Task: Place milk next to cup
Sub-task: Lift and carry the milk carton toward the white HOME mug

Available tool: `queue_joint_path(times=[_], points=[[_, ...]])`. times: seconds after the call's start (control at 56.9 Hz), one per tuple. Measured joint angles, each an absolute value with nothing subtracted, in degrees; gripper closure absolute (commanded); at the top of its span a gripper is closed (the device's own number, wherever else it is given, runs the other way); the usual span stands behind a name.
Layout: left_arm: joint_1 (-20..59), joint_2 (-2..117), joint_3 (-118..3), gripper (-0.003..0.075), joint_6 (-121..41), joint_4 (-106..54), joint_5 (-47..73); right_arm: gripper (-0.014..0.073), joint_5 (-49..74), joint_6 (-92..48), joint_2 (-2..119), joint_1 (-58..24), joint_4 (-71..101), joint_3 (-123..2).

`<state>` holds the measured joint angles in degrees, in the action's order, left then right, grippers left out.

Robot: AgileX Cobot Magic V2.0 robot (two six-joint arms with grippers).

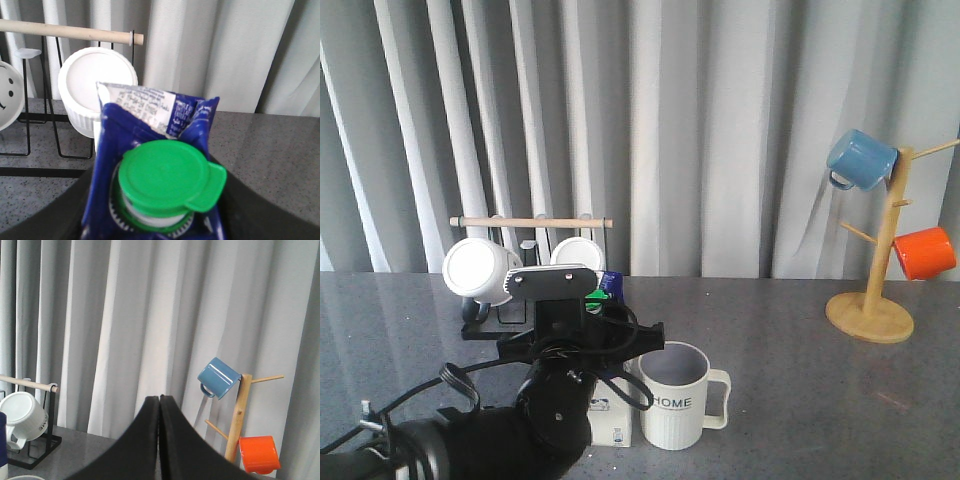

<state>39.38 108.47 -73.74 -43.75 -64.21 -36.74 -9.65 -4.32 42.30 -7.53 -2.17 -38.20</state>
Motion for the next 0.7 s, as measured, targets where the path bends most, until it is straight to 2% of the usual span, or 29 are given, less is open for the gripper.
queue_joint_path(times=[0.51,0.598,0.703], points=[[39.38,108.47,-73.74,0.0543,-43.7,-64.15,-36.87,0.0602,-9.65,-4.32,42.3,-7.53,-2.17,-38.2],[39.38,108.47,-73.74,0.0484,-43.7,-64.15,-36.87,0.0602,-9.65,-4.32,42.3,-7.53,-2.17,-38.2],[39.38,108.47,-73.74,0.033,-43.7,-64.36,-36.81,0.0602,-9.65,-4.32,42.3,-7.53,-2.17,-38.2]])
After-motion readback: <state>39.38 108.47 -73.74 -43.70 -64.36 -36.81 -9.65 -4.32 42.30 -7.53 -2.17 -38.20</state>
